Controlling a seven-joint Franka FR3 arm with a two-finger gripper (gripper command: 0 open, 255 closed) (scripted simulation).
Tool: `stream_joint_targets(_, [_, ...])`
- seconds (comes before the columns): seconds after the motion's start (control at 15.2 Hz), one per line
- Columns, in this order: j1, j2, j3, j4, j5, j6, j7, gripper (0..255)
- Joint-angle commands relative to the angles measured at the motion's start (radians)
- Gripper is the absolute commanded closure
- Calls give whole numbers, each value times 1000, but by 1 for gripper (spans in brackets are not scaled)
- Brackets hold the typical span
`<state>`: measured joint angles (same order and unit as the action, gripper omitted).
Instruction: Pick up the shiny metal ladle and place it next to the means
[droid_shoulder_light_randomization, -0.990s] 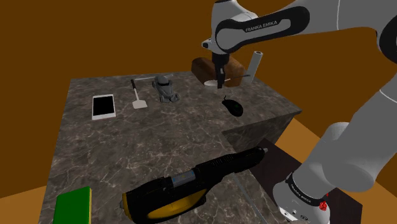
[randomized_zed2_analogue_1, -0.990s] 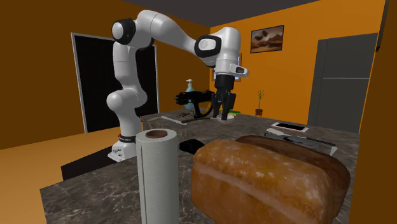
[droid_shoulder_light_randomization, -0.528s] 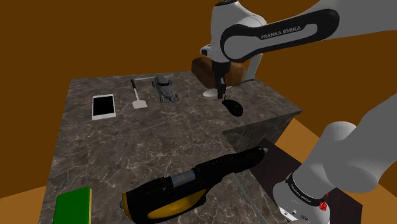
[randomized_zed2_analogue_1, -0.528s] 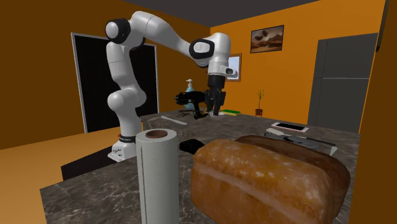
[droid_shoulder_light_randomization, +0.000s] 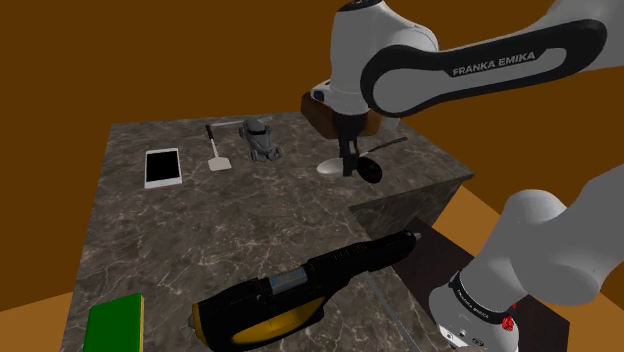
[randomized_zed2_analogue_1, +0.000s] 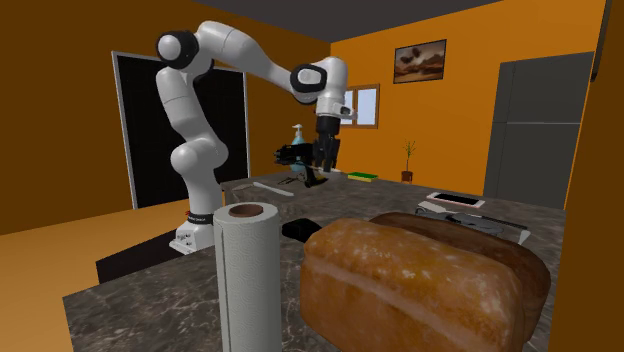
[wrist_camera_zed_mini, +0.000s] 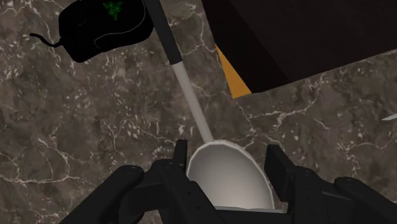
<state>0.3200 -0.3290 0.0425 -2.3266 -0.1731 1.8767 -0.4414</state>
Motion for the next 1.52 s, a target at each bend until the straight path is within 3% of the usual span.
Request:
stream_joint_targets(0.0, [24, -25, 33, -26, 20, -7, 47, 255])
stream_joint_targets(0.73, [156, -92, 218, -62, 149, -67, 293, 255])
stream_joint_targets(1.45, [268, -13, 417, 39, 252, -102, 565, 255])
